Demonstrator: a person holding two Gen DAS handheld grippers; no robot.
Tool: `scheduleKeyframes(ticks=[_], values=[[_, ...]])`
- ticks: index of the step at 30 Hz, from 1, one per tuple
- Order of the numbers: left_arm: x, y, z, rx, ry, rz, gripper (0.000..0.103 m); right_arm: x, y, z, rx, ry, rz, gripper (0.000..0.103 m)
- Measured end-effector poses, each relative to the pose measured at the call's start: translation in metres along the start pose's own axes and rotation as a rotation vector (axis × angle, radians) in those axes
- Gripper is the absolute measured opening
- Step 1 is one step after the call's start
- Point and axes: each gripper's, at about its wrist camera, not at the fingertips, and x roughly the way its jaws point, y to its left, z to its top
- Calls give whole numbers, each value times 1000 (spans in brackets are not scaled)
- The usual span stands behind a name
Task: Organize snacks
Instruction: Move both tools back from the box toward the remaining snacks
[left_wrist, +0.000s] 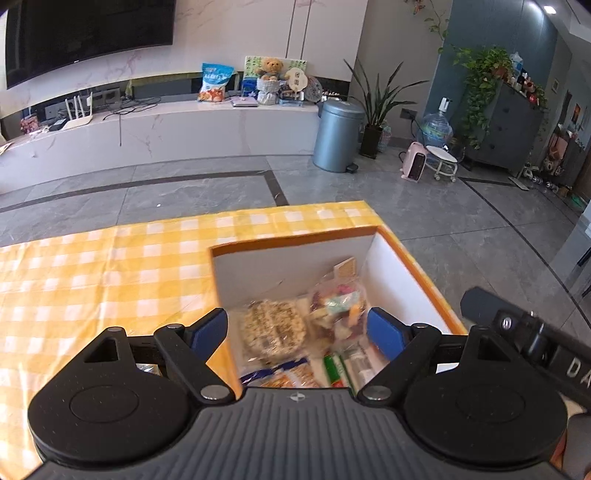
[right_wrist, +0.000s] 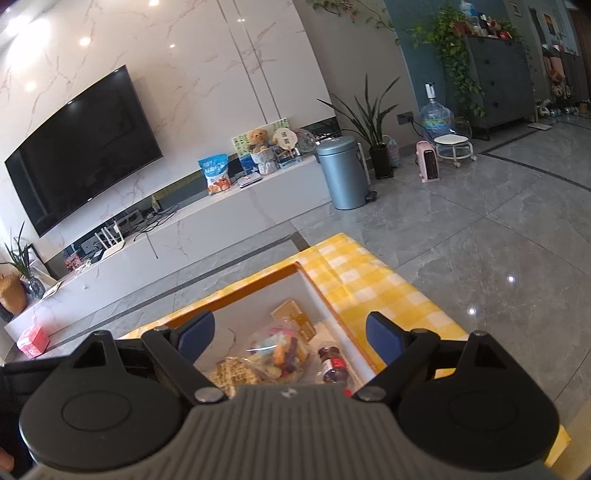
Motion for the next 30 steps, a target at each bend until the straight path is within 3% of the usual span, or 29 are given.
scheduleKeyframes(ticks=[12, 15, 20, 25, 30], values=[[-56, 58, -21, -49, -26, 71, 100, -14, 57, -10, -40, -8, -14, 88], [-67, 76, -32, -61, -32, 103, 100, -17, 78, -19, -6, -33, 40, 88], [-82, 108, -55, -105, -40, 160, 100, -23, 110, -44, 119, -78, 245, 88], [-94, 140, -80, -176, -64, 191, 100, -19, 145, -70, 37, -90, 290, 89], [-89, 176, -101, -281, -44, 135, 100, 1, 158, -92, -9, -49, 302, 89]])
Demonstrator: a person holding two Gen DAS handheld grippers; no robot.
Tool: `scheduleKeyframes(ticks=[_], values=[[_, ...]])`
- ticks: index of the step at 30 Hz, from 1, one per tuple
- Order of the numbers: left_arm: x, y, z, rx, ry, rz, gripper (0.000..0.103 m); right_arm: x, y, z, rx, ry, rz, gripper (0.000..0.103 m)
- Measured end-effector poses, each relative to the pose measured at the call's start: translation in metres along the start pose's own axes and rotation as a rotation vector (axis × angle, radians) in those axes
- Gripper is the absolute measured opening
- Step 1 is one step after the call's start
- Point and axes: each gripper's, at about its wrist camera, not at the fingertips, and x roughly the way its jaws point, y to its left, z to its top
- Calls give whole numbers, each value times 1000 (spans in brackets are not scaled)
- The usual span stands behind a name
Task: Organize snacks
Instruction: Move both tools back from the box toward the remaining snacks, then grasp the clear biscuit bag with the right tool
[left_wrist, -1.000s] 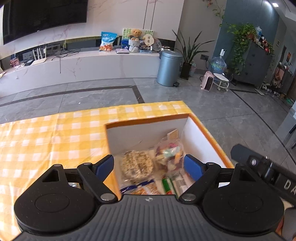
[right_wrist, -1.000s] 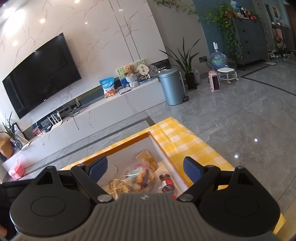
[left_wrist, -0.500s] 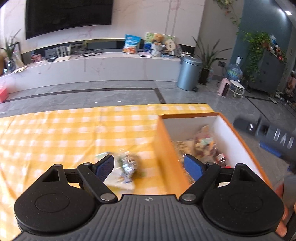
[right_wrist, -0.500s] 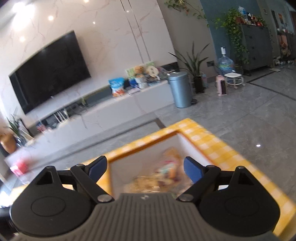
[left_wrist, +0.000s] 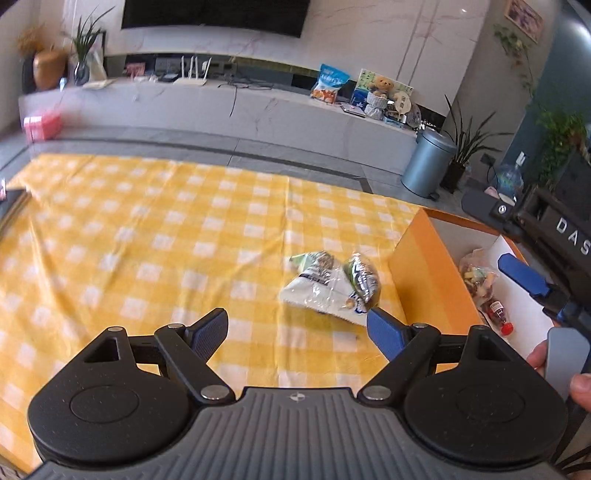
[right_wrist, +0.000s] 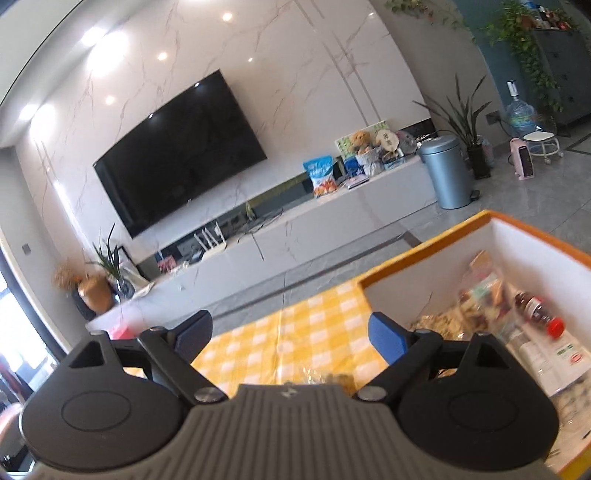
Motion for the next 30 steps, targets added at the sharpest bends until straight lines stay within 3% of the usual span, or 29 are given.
scheduleKeyframes(ticks=[5, 10, 14, 22, 25, 27, 29, 30], values=[[18, 25, -6, -30, 14, 50, 99, 17, 10, -21, -97, 0, 7, 84], [33, 44, -14, -62, 35, 33, 99, 44, 17, -45, -200, 48, -51, 78], [43, 53, -15, -90, 44, -12, 99, 82, 15, -60, -295, 129, -133, 55], [60, 56, -16, -95, 66, -31, 99, 123, 9, -71, -387, 186, -213, 59], [67, 57, -19, -107, 93, -54, 99, 141, 2, -75, -419, 245, -237, 59], [69, 55, -21, -102, 101, -56, 99, 149, -6, -75, -387, 266, -235, 57], [71, 53, -23, -89, 105, -47, 99, 154, -9, -75, -375, 293, -235, 46], [71, 52, -24, -85, 107, -42, 99, 155, -10, -76, -384, 297, -238, 46]])
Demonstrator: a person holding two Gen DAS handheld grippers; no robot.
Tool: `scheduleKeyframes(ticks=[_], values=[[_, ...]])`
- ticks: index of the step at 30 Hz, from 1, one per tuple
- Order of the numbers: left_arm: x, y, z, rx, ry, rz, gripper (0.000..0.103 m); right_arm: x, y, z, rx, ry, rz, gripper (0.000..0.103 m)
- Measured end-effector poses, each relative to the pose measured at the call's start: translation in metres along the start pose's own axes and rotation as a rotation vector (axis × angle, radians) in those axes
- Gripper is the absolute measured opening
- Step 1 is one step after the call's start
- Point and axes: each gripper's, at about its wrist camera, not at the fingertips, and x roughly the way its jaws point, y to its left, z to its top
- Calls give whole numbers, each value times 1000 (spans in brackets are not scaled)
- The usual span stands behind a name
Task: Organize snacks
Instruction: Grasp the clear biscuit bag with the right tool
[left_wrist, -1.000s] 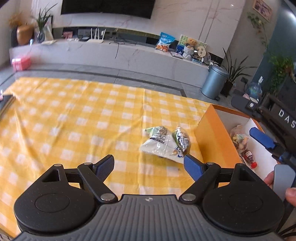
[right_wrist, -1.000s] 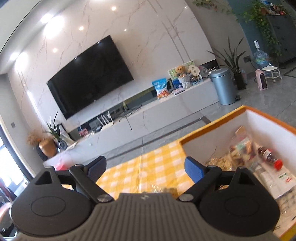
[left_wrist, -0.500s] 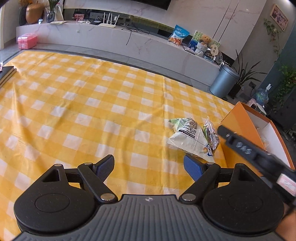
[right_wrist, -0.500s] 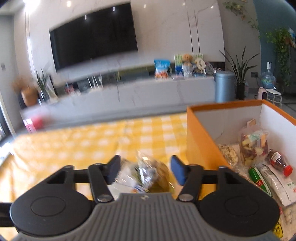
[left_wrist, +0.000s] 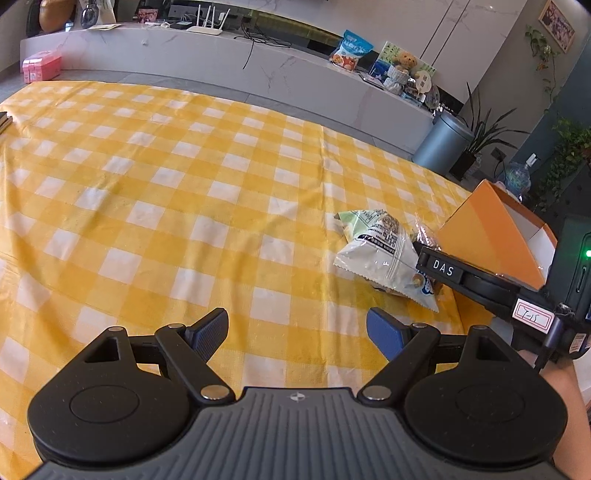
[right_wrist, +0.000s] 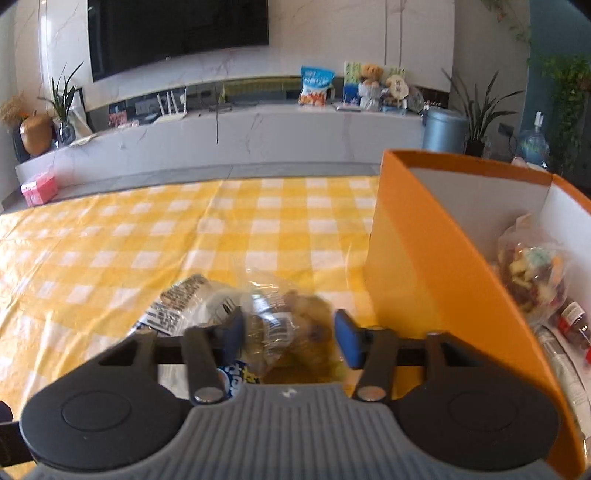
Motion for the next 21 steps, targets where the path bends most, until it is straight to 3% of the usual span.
scheduleKeyframes(ticks=[6, 11, 17, 21], values=[[-1, -3, -1, 13, 3, 26, 99, -12, 0, 0, -30, 2, -2, 36], [-7, -3, -1, 13, 1, 39, 99, -33, -6, -4, 17, 105, -7, 35], [-8, -6, 0, 16, 6, 25, 99, -63, -7, -12, -51, 237, 153, 35], [-4, -8, -1, 30, 14, 43, 99, -58, 5, -18, -145, 261, 182, 40]])
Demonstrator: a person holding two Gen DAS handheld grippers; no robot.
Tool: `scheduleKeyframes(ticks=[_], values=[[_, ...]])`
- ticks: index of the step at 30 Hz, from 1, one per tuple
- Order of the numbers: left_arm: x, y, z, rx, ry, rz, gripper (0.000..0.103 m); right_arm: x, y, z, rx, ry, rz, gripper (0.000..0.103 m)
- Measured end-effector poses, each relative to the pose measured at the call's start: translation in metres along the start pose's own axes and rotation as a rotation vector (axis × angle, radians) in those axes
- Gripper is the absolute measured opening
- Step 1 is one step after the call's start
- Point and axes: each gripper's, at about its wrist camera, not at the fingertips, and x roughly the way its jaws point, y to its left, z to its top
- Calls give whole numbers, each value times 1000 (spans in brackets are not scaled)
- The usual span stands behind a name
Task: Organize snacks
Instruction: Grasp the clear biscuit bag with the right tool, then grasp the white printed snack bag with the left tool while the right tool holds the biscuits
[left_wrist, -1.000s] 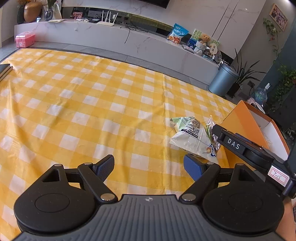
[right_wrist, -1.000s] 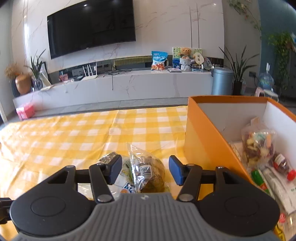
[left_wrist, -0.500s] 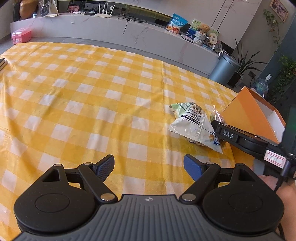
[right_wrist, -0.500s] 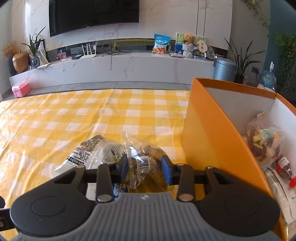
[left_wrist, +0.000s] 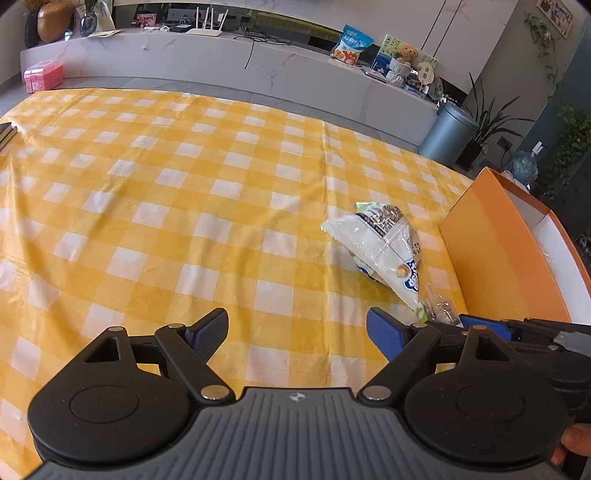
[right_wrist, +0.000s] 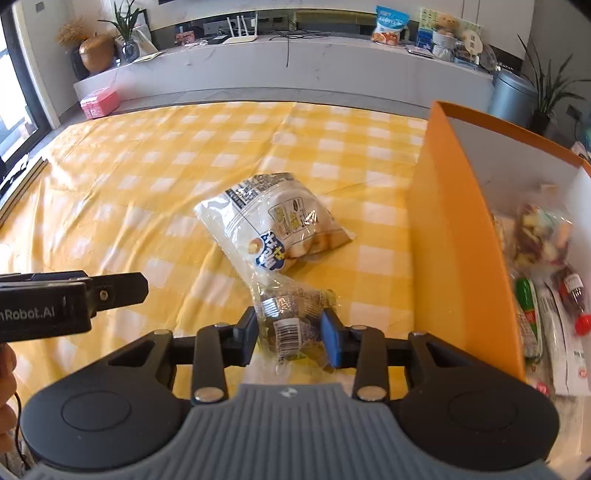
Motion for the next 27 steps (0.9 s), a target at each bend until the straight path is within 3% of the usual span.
scheduleKeyframes(ticks=[3, 10, 22, 25, 27], values=[[4, -1, -1, 4, 12, 6, 99, 11, 0, 2, 6, -7, -9, 46], [0, -3, -4, -2, 2, -35, 99, 24, 2, 2, -48, -25, -126, 57], [-21, -23, 0, 57, -72, 9, 99, 33, 0, 2, -58, -5, -153, 52], [-24, -35, 7, 111, -87, 28, 99, 32, -3, 0, -50, -6, -149, 53], [-23, -48, 12, 227, -103, 23, 99, 32, -4, 1, -46, 1, -145, 52]])
